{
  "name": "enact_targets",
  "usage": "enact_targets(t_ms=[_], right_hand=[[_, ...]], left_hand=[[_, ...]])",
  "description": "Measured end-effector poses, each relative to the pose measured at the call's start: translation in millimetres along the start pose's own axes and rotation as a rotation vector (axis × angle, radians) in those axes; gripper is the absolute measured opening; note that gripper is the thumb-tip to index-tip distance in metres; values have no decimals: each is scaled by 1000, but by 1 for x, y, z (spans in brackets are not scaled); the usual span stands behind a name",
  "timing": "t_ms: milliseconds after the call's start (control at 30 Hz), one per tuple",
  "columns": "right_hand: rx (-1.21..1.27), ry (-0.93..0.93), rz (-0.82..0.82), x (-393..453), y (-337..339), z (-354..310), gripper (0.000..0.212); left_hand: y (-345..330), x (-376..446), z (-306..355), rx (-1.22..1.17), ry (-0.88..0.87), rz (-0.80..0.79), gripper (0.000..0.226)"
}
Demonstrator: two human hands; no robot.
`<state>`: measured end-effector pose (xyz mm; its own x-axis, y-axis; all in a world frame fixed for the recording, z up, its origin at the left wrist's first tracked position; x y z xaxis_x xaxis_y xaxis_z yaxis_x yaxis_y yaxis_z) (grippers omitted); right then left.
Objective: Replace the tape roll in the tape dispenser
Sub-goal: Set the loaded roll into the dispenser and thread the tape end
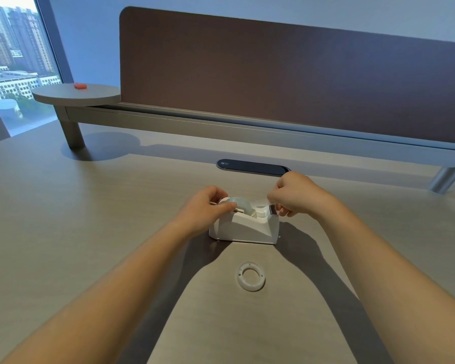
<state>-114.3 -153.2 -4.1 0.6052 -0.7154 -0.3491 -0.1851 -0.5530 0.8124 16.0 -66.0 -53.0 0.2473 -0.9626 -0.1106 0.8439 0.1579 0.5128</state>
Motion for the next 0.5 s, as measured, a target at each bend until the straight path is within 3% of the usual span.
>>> enact_targets(t_ms=[167,500], right_hand=[[75,60,-99,2,-7,1,25],[305,107,-39,-4,12,16,24]], left_hand=[[-1,-1,2,4,2,6,35],[-2,-3,3,21,18,15,44]])
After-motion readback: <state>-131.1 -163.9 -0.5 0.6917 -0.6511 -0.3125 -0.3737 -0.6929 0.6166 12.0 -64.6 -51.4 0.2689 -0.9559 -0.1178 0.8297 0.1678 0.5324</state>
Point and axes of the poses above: each hand's wrist, its own x-axis towards the middle knuckle, its own y-axis out of the back of the hand, z = x × y, the point moved 5 cm from there along x, towards the middle knuckle, and after that the axes turned 14 degrees about -z, right-handed, at the moved point
